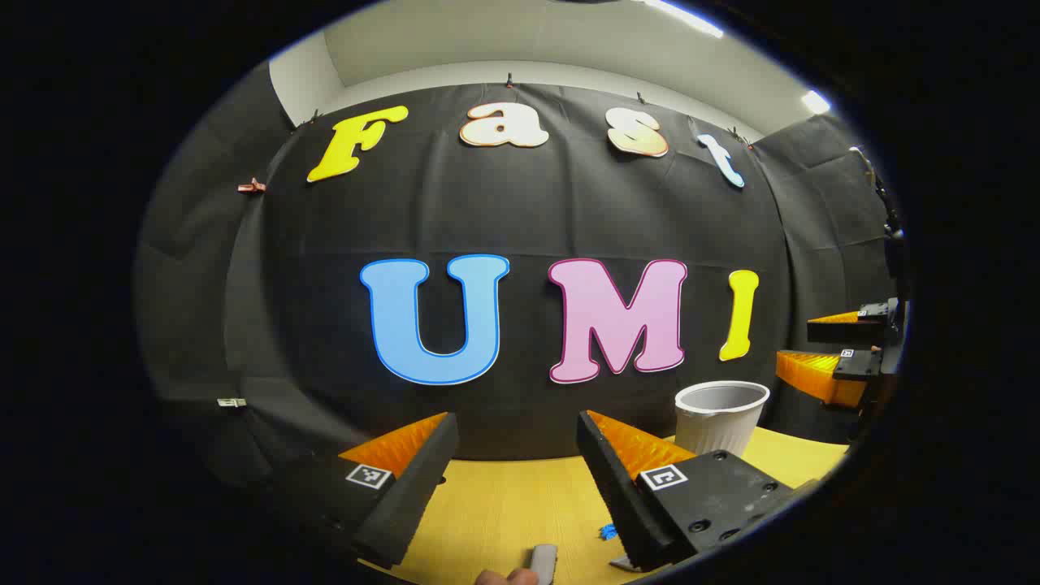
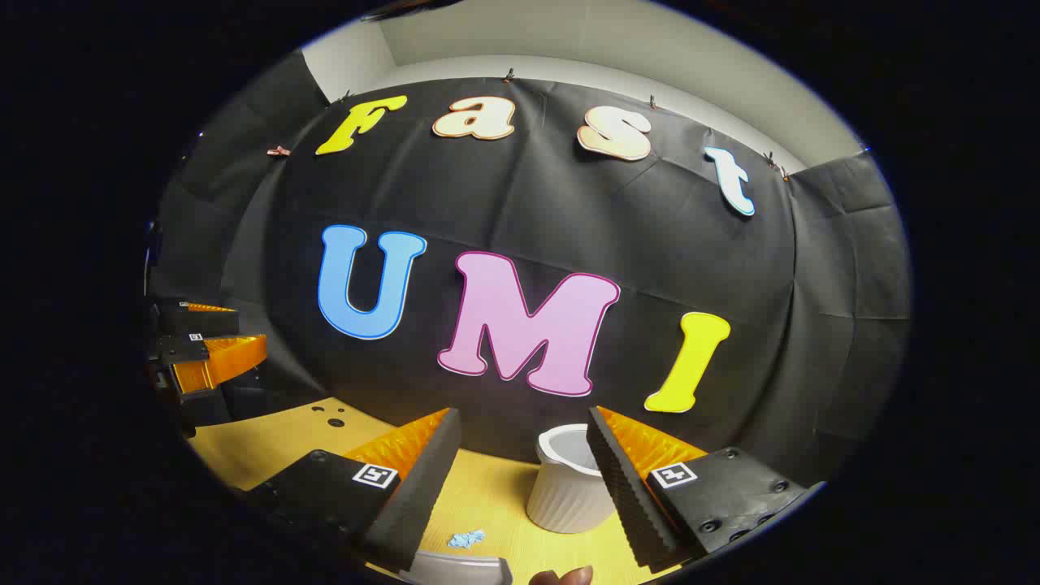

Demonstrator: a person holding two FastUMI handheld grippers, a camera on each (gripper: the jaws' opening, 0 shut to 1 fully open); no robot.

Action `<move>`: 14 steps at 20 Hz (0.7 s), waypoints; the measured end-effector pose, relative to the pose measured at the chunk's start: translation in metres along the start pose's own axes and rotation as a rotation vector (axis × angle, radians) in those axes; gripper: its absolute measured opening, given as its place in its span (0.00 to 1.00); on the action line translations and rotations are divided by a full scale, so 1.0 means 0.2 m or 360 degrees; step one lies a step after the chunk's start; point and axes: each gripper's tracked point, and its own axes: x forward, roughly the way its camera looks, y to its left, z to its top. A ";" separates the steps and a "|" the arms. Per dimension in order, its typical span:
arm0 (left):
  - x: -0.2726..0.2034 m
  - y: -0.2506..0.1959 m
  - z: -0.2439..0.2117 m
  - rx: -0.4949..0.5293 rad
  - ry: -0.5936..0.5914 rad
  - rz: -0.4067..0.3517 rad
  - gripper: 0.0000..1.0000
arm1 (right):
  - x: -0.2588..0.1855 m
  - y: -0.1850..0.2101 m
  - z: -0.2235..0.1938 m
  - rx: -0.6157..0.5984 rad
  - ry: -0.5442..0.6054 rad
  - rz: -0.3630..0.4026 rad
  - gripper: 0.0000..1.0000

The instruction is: Pick up the small broom and dustpan from the desktop, sweep the trash into the dustpan with the broom, and then empty the trash into the garbage bin.

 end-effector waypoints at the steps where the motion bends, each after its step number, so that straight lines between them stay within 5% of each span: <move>1: -0.01 0.00 0.00 0.0003 0.0001 0.0000 0.95 | -0.01 0.00 0.00 0.0005 0.0001 0.0002 0.97; 14: -0.03 -0.01 -0.08 0.0003 0.0096 -0.0039 0.95 | -0.06 0.09 -0.06 0.0016 0.0072 0.0084 0.96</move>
